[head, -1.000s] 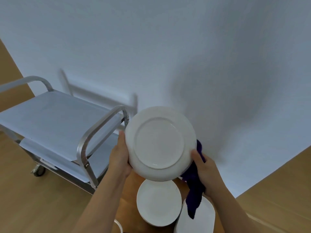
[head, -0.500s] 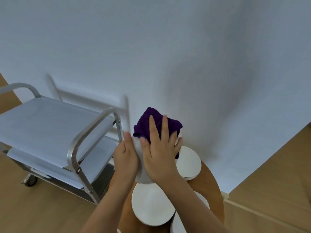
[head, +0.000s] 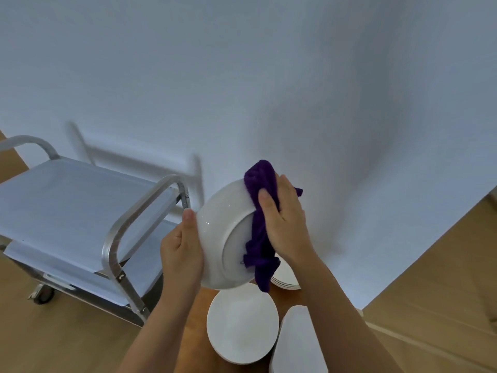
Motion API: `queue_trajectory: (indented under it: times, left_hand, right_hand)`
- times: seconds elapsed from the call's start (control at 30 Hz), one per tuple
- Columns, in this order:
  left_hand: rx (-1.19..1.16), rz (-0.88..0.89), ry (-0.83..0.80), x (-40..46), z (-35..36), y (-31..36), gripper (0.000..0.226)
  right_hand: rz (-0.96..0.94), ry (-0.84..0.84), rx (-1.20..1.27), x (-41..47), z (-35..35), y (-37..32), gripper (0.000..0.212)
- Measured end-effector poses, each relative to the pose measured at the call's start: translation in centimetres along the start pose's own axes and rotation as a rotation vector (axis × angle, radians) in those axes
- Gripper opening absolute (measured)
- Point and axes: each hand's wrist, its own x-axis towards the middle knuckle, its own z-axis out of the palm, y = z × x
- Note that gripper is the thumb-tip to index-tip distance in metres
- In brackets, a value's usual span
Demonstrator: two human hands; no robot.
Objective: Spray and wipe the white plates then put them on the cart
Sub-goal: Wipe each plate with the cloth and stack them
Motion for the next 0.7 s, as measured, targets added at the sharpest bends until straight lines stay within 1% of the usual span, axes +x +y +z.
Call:
queue_trajectory:
  times: [0.03, 0.07, 0.1, 0.13, 0.17, 0.23, 0.33, 0.4, 0.47, 0.5, 0.53, 0.57, 0.63, 0.67, 0.7]
  left_hand:
    - [-0.008, -0.023, 0.013, 0.1, -0.1, 0.0, 0.074]
    - [-0.015, -0.048, 0.032, 0.2, -0.3, 0.1, 0.078]
    - [-0.028, -0.081, 0.055, 0.4, -0.4, 0.0, 0.078]
    - [-0.047, -0.125, 0.085, 0.6, -0.5, 0.0, 0.074]
    - [-0.077, -0.178, 0.121, 0.9, -0.6, -0.2, 0.068]
    - [-0.202, -0.304, 0.190, 1.3, -0.2, 0.0, 0.054]
    - [-0.446, -0.464, 0.218, 1.4, 1.0, 0.8, 0.033]
    - [-0.489, -0.447, 0.156, 1.2, 1.6, 1.2, 0.029]
    - [-0.476, -0.380, 0.071, 1.3, 1.6, 1.0, 0.033]
    - [-0.491, -0.359, -0.005, 1.5, 1.2, 0.5, 0.036]
    - [-0.542, -0.362, -0.139, 1.8, 0.6, 0.4, 0.041]
    - [-0.607, -0.395, -0.322, 2.3, -0.3, 0.5, 0.050]
    - [-0.669, -0.528, -0.646, 3.6, -2.1, 0.6, 0.078]
    - [-0.688, -0.585, -0.767, 4.0, -2.6, 0.5, 0.082]
    - [-0.716, -0.620, -0.860, 4.4, -2.9, 0.2, 0.077]
  right_hand:
    - [-0.006, 0.009, 0.077, 0.0, -0.4, 0.4, 0.050]
    - [-0.004, 0.028, 0.161, -0.1, -0.7, 0.8, 0.037]
    - [0.019, 0.044, 0.252, -0.1, -0.9, 1.4, 0.022]
    - [0.053, 0.052, 0.340, -0.3, -1.1, 2.0, 0.015]
    - [0.094, 0.053, 0.418, -0.5, -1.1, 2.6, 0.014]
    - [0.158, 0.073, 0.525, -1.4, -0.8, 3.3, 0.019]
    - [0.185, 0.169, 0.652, -2.9, 0.6, 3.7, 0.044]
    - [0.193, 0.227, 0.704, -3.4, 1.3, 3.7, 0.055]
    - [0.232, 0.235, 0.797, -3.0, 0.8, 4.0, 0.055]
    - [0.253, 0.217, 0.824, -2.6, 0.2, 4.1, 0.052]
    - [0.262, 0.190, 0.821, -2.2, -0.6, 4.4, 0.051]
    - [0.253, 0.150, 0.789, -1.8, -1.5, 4.7, 0.051]
    - [0.214, 0.049, 0.686, -1.1, -2.9, 4.9, 0.049]
    - [0.193, -0.002, 0.634, -0.8, -3.3, 5.0, 0.046]
    - [0.173, -0.041, 0.597, -0.6, -3.5, 5.1, 0.043]
